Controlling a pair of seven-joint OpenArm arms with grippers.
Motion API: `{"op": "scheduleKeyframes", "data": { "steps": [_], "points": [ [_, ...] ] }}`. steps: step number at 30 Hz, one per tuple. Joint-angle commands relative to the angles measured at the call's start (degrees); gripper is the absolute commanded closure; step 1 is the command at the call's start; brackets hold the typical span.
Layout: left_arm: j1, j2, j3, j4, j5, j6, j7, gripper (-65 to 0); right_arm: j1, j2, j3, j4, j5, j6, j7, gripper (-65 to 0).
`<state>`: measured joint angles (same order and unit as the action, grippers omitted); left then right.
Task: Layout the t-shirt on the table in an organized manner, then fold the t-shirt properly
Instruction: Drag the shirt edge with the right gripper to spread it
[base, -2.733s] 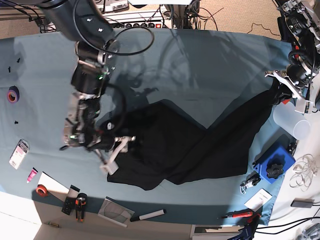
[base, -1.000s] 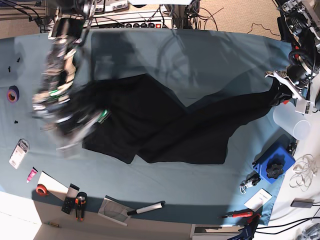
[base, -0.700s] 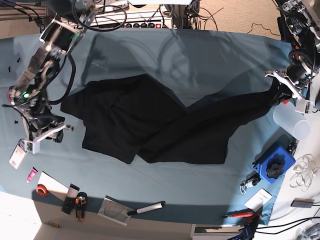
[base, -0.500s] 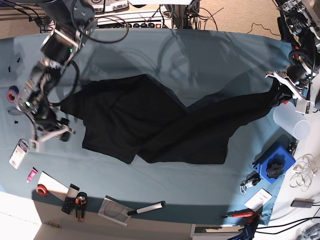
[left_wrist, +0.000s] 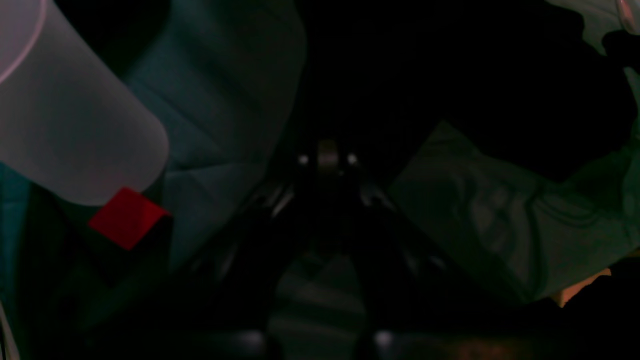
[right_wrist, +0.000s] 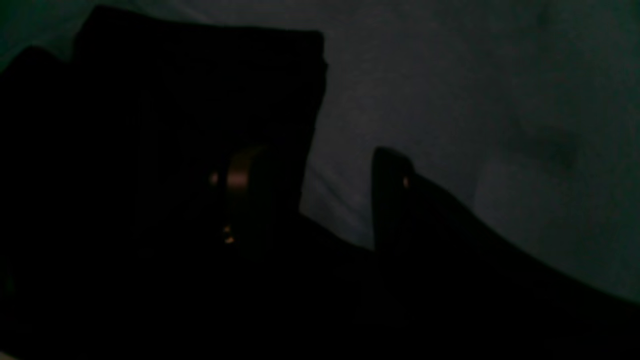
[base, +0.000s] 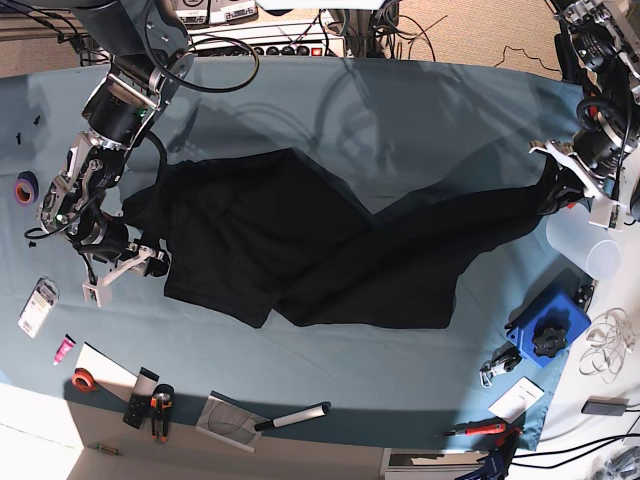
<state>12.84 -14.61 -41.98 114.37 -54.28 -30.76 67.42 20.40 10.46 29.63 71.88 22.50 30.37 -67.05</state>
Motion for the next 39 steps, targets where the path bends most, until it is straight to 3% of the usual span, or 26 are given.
{"op": "scheduleKeyframes", "data": {
  "steps": [1, 4, 13, 18, 20, 22, 28, 35, 39],
  "points": [
    [-0.3, -0.8, -0.2, 0.9, -1.1, -0.2, -1.5, 0.0, 1.6, 1.0, 0.1, 0.7, 0.5, -1.8, 3.4, -31.3],
    [-0.3, -0.7, -0.2, 0.9, -1.1, -0.2, -1.4, 0.0, 1.5, 1.0, 0.1, -0.4, -1.3, -6.4, 8.5, -31.2],
    [-0.3, -0.7, -0.2, 0.9, -3.2, -0.4, -1.4, 0.0, 1.7, 0.8, 0.0, -1.5, -1.5, -7.1, 9.6, -31.2],
    [-0.3, -0.7, -0.2, 0.9, -3.2, -0.4, -1.4, 0.0, 2.0, 0.8, 0.0, -7.4, -1.3, -6.8, 11.6, -31.1],
    [-0.3, -0.7, -0.2, 0.9, -3.2, -0.4, -1.4, 0.0, 3.0, 0.8, 0.0, -11.1, -0.3, -4.5, 11.8, -31.1],
    [-0.3, -0.7, -0.2, 0.9, -3.2, -0.4, -1.4, 0.0, 4.2, 0.8, 0.0, -13.8, 1.4, -2.8, 11.5, -31.1],
    [-0.3, -0.7, -0.2, 0.9, -3.2, -0.4, -1.4, 0.0, 7.6, 0.1, 0.0, -15.1, 1.9, -2.8, 7.5, -31.1],
    [-0.3, -0.5, -0.2, 0.9, -3.5, -0.4, -1.5, 0.0, 8.3, -4.0, -0.4, -15.2, 1.2, -2.8, 6.0, -31.1],
    [-0.3, -0.2, -0.2, 0.9, -3.4, -0.4, -1.4, 0.0, 8.3, -6.1, -3.9, -15.2, -2.6, -3.2, 8.7, -31.1]
  ]
}}
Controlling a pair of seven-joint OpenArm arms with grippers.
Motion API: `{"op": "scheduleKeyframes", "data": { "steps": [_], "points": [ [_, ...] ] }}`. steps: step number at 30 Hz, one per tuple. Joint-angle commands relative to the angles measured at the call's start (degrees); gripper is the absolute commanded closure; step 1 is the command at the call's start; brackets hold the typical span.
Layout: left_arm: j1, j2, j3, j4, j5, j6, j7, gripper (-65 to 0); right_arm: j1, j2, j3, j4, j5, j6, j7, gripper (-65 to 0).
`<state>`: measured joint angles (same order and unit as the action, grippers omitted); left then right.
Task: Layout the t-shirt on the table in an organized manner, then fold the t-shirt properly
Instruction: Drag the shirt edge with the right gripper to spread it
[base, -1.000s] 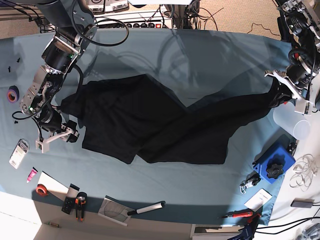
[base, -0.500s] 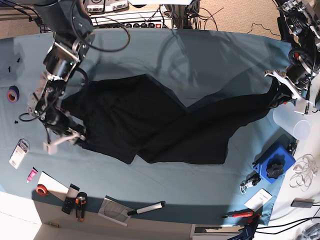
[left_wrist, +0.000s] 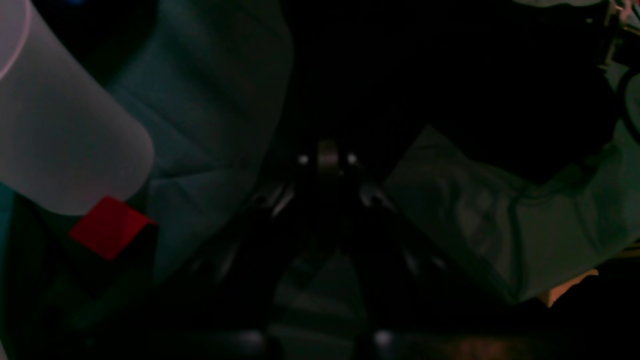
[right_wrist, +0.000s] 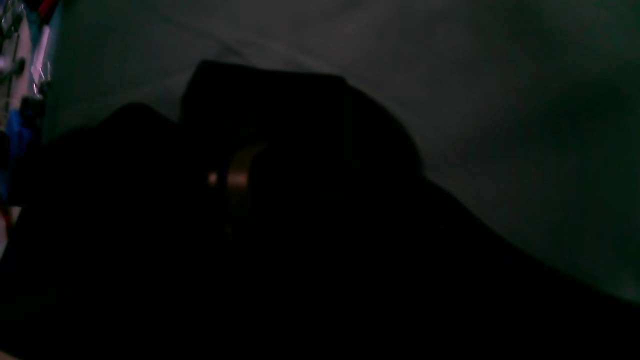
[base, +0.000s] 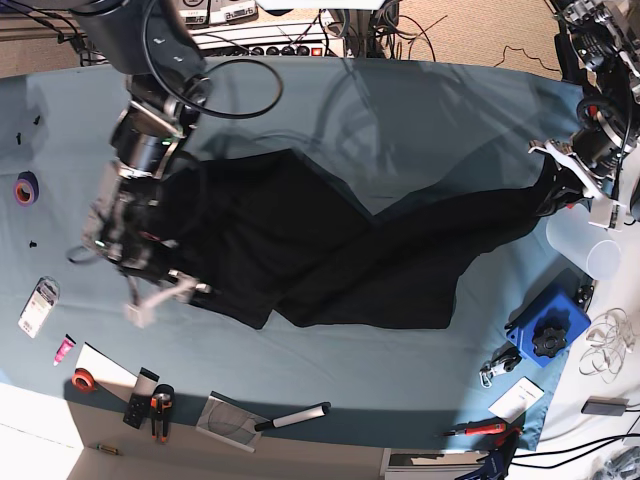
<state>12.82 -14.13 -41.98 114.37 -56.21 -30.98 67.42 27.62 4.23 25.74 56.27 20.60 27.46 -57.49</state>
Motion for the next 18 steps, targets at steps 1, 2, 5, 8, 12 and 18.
{"op": "scheduleKeyframes", "data": {
  "steps": [1, 2, 5, 8, 12, 18],
  "points": [
    [-0.3, -0.4, -0.2, 0.9, -1.5, -0.2, -1.4, 0.0, 1.0, 0.1, -1.2, 0.4, -1.3, -0.6, 0.2, -31.1],
    [-0.3, -0.1, -0.2, 0.9, -1.5, -0.2, -1.4, 0.0, 1.0, 0.1, -2.4, 0.5, -1.6, -1.0, 1.2, -31.1],
    [-0.3, 0.7, -0.2, 0.9, -1.5, -0.2, -1.4, 0.0, 1.1, 0.2, -4.6, 0.5, -2.3, -1.4, 2.9, -30.2],
    [-0.3, 0.8, -0.2, 0.9, -1.5, -0.2, -1.4, 0.0, 1.3, 0.2, -4.7, 0.6, -2.3, -1.4, 1.9, -13.3],
    [-0.3, 0.8, -0.2, 0.9, -1.5, -0.2, -1.4, 0.0, 1.5, 0.7, -4.6, 0.9, -5.7, -1.7, 1.0, 0.0],
    [-0.3, 0.8, -0.2, 0.9, -1.5, -0.9, -1.5, 0.0, 1.4, 2.1, -4.6, 11.6, -6.5, -1.6, 0.7, 0.0]
  ]
}}
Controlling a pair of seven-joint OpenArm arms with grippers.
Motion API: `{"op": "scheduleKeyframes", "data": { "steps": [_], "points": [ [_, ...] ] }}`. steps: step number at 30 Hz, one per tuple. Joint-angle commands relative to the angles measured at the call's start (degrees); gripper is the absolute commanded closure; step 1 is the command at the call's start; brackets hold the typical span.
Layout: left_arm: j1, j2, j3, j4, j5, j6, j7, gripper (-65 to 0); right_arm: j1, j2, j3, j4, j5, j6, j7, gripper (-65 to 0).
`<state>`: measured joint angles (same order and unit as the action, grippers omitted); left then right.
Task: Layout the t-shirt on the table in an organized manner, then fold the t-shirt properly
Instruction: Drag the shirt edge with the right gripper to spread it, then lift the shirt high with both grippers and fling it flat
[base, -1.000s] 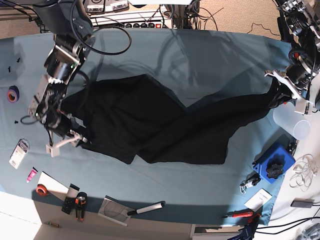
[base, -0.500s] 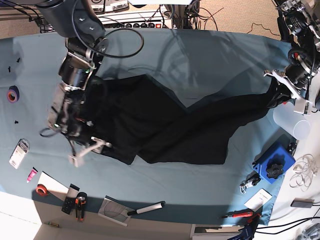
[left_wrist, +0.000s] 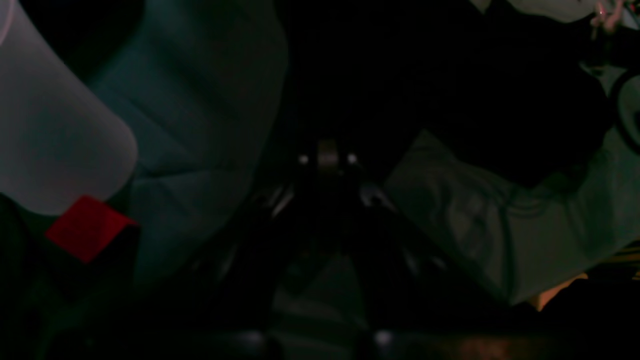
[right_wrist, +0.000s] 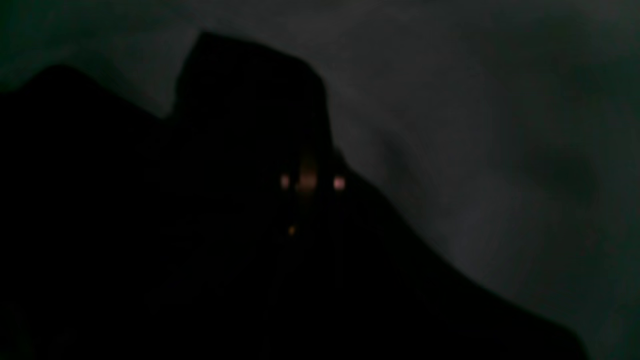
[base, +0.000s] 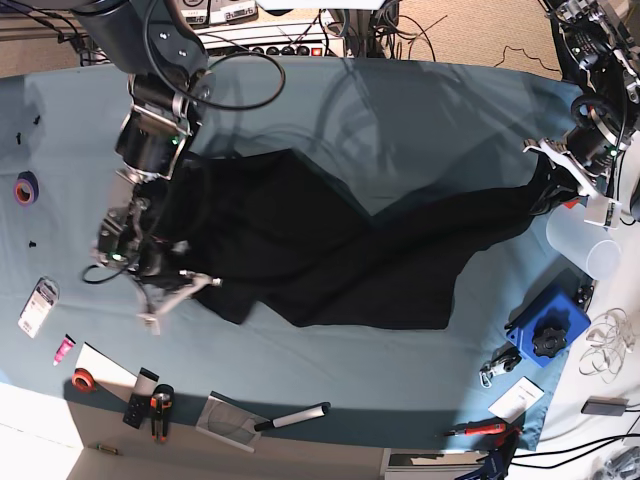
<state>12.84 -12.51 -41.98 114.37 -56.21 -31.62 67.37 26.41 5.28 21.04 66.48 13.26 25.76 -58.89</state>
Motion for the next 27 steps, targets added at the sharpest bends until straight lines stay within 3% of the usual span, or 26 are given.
{"op": "scheduleKeyframes", "data": {
  "steps": [1, 7, 11, 16, 22, 27],
  "points": [
    [-0.3, -0.8, -0.2, 0.9, -1.4, -0.7, -2.0, 0.0, 2.6, 1.5, 0.1, 5.1, 0.8, 0.2, 2.1, 0.0],
    [-0.9, -0.8, -0.2, 0.9, -0.4, -0.8, -6.2, 0.0, 4.5, 7.2, 0.1, 27.2, 4.7, 0.1, 0.8, 0.0],
    [-1.6, -0.8, -0.2, 0.9, -0.4, -0.8, -7.5, 0.0, 6.3, 12.6, 0.1, 29.6, 7.4, 0.1, 0.8, 0.0],
    [-4.8, -0.8, 2.5, 0.9, 0.4, -0.1, -8.6, 0.0, 6.9, 13.7, 4.0, 29.6, 15.1, 0.0, 0.0, 0.0],
    [-13.0, -0.8, 18.6, -2.2, 18.0, 6.3, -17.3, 0.0, 4.8, 13.6, 13.3, 29.6, 26.3, 5.9, -4.8, 0.0],
    [-27.4, -0.8, 27.0, -10.5, 28.1, 9.8, -19.8, 0.0, 4.0, 13.6, 13.4, 26.9, 23.1, 5.5, -3.1, 0.0]
  ]
}}
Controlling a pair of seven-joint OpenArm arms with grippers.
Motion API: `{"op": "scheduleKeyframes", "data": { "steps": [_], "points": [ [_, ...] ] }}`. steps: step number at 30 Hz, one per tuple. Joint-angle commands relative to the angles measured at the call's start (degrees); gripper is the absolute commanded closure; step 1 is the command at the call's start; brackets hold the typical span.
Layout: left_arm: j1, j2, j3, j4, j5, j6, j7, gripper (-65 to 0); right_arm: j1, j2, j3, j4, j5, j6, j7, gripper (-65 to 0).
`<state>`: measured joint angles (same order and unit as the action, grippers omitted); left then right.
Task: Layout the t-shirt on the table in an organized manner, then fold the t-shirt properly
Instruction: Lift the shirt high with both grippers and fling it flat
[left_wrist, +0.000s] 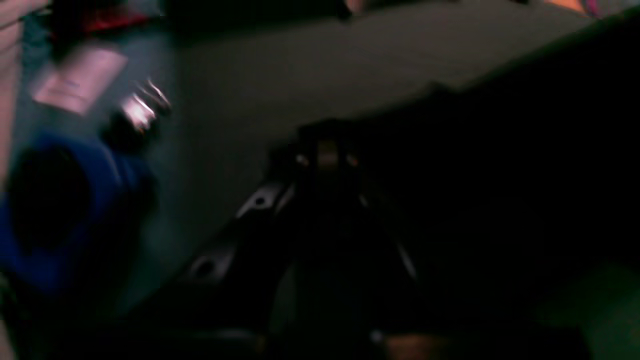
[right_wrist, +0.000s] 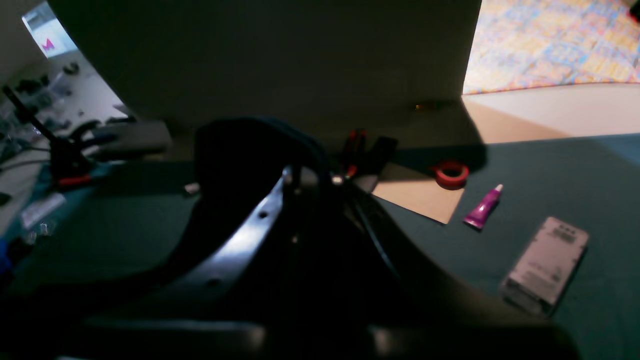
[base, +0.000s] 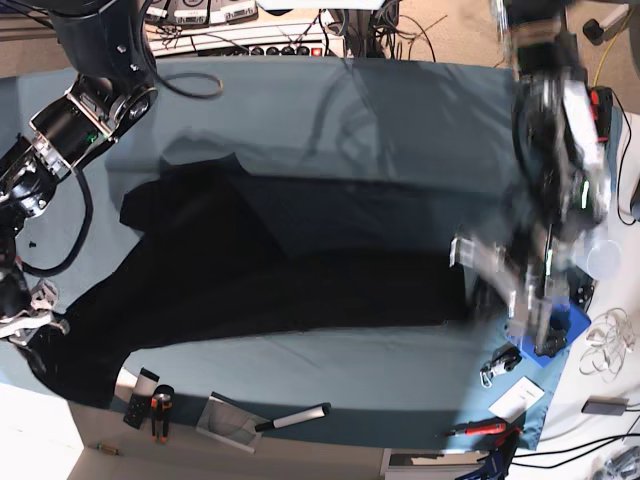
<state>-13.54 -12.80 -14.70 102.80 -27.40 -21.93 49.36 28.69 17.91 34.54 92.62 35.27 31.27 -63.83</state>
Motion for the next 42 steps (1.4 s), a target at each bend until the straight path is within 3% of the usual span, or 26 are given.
{"op": "scheduleKeyframes", "data": {
  "steps": [1, 7, 10, 13, 19, 21, 24, 27, 31, 39, 42],
  "points": [
    [-4.3, -0.5, 0.5, -1.4, -0.1, 0.1, -1.8, 0.0, 2.3, 1.0, -0.8, -1.0, 0.0, -0.9, 3.3, 0.0],
    [-23.9, -0.6, 1.4, -21.8, -0.1, 0.1, -2.0, 0.0, 12.5, 3.0, -6.1, -14.7, -7.6, -1.9, 14.1, 0.0],
    [-32.0, -0.7, 1.4, -30.6, 0.0, -0.3, -5.1, 0.0, 20.3, 4.3, -10.5, -21.2, -12.5, -2.0, 17.7, 0.0],
    [-38.7, -0.8, 1.4, -36.4, 0.9, -0.4, -8.5, 0.0, 28.3, 5.4, -15.9, -27.4, -16.3, -3.8, 20.8, 0.0],
    [-50.2, -1.7, 1.4, -42.6, 4.2, -0.5, -7.8, 0.0, 43.7, 7.7, -22.6, -37.4, -17.9, -7.1, 26.6, 0.0],
    [-53.5, -3.1, 1.4, -43.1, 3.8, -0.5, -6.2, 0.0, 46.1, 7.7, -22.4, -37.8, -16.8, -7.1, 24.7, 0.0],
    [-58.0, -5.8, 1.4, -43.1, -0.5, -0.3, -1.9, 0.0, 46.1, 8.7, -22.4, -37.5, -10.4, -7.1, 20.3, 0.0],
    [-60.8, -8.3, 1.4, -43.1, -7.6, -0.5, 5.9, 0.0, 46.1, 10.5, -22.4, -36.0, -3.7, -5.4, 11.6, 0.0],
    [-59.5, -11.1, 1.4, -43.1, -13.5, -2.3, 12.8, 0.0, 46.1, 11.0, -22.4, -30.6, -3.1, -3.6, 1.4, 0.0],
    [-49.6, -12.4, 1.4, -42.8, -22.9, -3.6, 19.3, 0.0, 45.6, 11.8, -22.4, -23.4, 3.1, -3.6, -4.1, 0.0],
    [-45.5, -13.4, 1.1, -42.6, -25.7, -4.5, 21.5, 0.0, 38.7, 11.7, -22.4, -20.0, 3.1, -3.6, -5.2, 0.0]
  ]
}}
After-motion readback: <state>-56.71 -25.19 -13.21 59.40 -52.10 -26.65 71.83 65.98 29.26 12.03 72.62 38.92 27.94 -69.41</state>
